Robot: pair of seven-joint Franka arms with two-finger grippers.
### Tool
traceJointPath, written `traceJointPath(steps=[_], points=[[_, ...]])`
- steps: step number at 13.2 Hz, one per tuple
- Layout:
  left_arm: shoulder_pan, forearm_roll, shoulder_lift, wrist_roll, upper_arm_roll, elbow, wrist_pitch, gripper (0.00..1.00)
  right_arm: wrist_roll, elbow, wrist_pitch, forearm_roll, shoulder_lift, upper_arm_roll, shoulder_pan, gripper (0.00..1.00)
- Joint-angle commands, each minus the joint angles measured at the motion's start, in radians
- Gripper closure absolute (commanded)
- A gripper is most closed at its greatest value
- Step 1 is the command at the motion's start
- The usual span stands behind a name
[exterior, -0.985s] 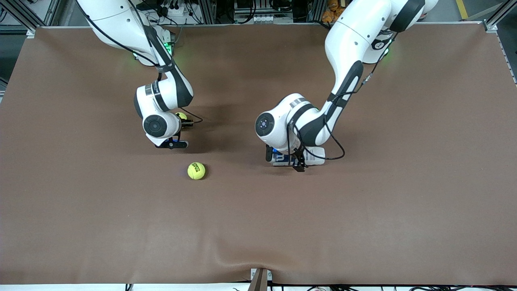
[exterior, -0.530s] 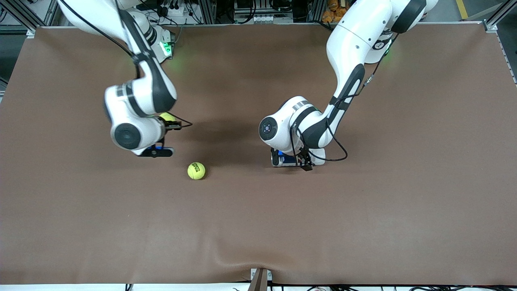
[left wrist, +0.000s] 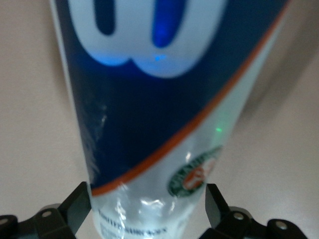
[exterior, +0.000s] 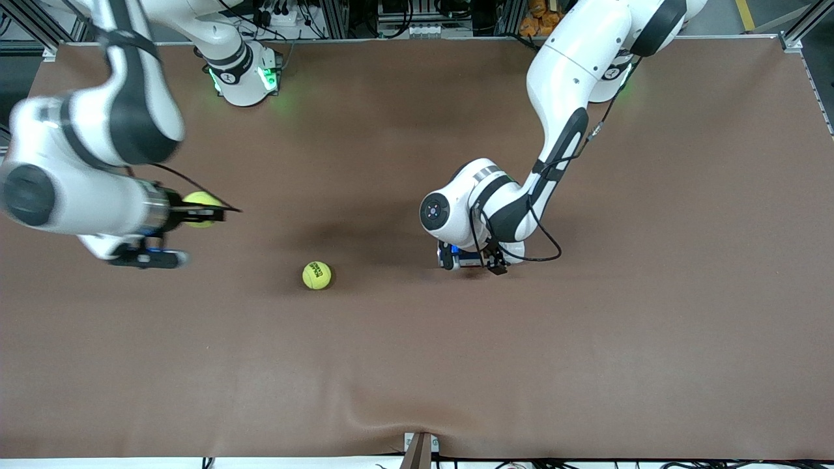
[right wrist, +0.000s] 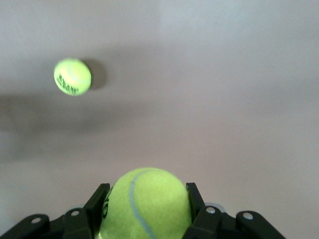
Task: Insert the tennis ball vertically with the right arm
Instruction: 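Lift the yellow ball with the right gripper and move it aside, then lift the can with the left gripper and tilt it upright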
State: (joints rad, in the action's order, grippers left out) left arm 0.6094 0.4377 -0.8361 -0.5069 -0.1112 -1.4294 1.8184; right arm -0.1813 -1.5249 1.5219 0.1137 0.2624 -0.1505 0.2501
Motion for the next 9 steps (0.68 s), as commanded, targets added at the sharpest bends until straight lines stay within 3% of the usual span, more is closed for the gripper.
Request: traceJointPath(steps=[1,6,7,9], points=[[0.0,0.003,-0.017,0.002,0.001,0.012,0.005,0.0,0.008,0.069,-0.011,0.003,-0.025,0.017,-0.07,1.0],[0.0,0.004,-0.031,-0.01,0.001,0.012,0.033,0.0,0.008,0.106,0.009,-0.009,-0.025,0.017,-0.1,1.0],[0.0,0.004,-0.031,-0.012,0.002,0.012,0.035,0.04,0.009,0.106,0.009,-0.011,-0.026,0.017,-0.1,1.0],[-0.002,0.006,-0.032,-0.027,0.002,0.012,0.045,0.22,0.008,0.106,0.012,-0.011,-0.026,0.019,-0.098,1.0]])
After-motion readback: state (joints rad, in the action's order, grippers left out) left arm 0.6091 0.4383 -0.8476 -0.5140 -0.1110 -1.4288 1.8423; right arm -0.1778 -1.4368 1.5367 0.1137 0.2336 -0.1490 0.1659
